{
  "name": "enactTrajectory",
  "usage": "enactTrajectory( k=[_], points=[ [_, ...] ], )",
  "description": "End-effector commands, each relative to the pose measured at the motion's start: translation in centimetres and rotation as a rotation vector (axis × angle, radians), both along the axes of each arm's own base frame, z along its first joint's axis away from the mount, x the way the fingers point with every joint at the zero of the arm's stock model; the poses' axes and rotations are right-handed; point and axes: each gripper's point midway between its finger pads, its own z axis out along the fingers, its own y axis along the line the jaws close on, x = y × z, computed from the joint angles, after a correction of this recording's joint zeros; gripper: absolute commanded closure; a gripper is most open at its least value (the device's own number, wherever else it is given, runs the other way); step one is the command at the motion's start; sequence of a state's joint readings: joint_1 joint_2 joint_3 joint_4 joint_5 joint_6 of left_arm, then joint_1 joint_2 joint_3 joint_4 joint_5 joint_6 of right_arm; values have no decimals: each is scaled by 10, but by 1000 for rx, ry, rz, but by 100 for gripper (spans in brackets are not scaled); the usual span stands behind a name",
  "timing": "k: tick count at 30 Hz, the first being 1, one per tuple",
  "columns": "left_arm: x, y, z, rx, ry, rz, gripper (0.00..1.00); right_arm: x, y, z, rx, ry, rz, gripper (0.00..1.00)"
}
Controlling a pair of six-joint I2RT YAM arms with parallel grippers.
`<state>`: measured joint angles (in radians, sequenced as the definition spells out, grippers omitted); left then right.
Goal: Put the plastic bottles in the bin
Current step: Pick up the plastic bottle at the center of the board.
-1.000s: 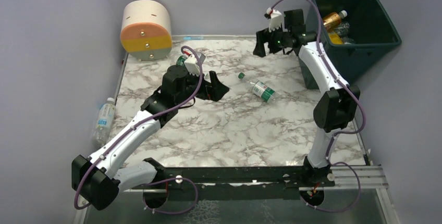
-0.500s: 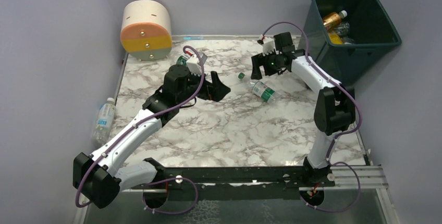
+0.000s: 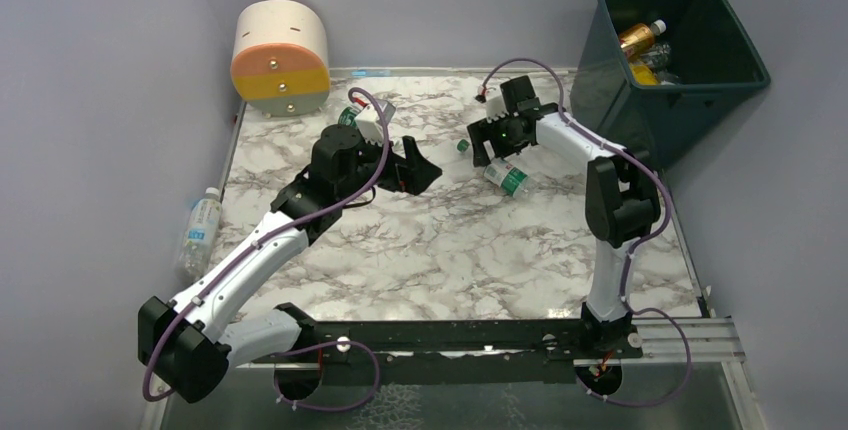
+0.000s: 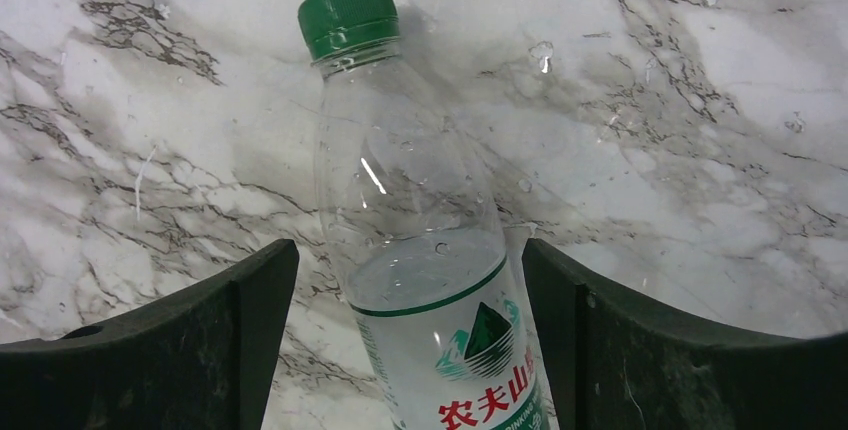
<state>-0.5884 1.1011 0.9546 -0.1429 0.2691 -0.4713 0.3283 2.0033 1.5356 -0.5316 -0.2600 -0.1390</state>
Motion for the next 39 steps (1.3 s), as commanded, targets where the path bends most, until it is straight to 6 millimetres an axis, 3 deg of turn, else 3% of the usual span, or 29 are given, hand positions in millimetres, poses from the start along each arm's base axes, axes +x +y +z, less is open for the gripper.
enactTrajectory(
  k=[1, 11, 18, 27, 31, 39],
  points=[
    [-3, 0, 11, -34, -32, -11, 1, 16, -6, -3, -54, -54, -37, 14],
    [-4, 1, 13, -39, -35, -8, 1, 9, -1, -28, -89, -7, -23, 17],
    [-4, 2, 12, -39, -36, -7, 1, 11, 1, -20, -77, -25, -29, 25],
    [-4, 2, 11, -39, -37, -6, 1, 13, 4, -6, -61, -35, -28, 44],
    [-4, 2, 10, -35, -36, -4, 1, 22, 7, 26, -33, -97, -42, 47],
    [-4, 2, 11, -37, -37, -4, 1, 45, 10, 134, 42, -317, -98, 47]
  ],
)
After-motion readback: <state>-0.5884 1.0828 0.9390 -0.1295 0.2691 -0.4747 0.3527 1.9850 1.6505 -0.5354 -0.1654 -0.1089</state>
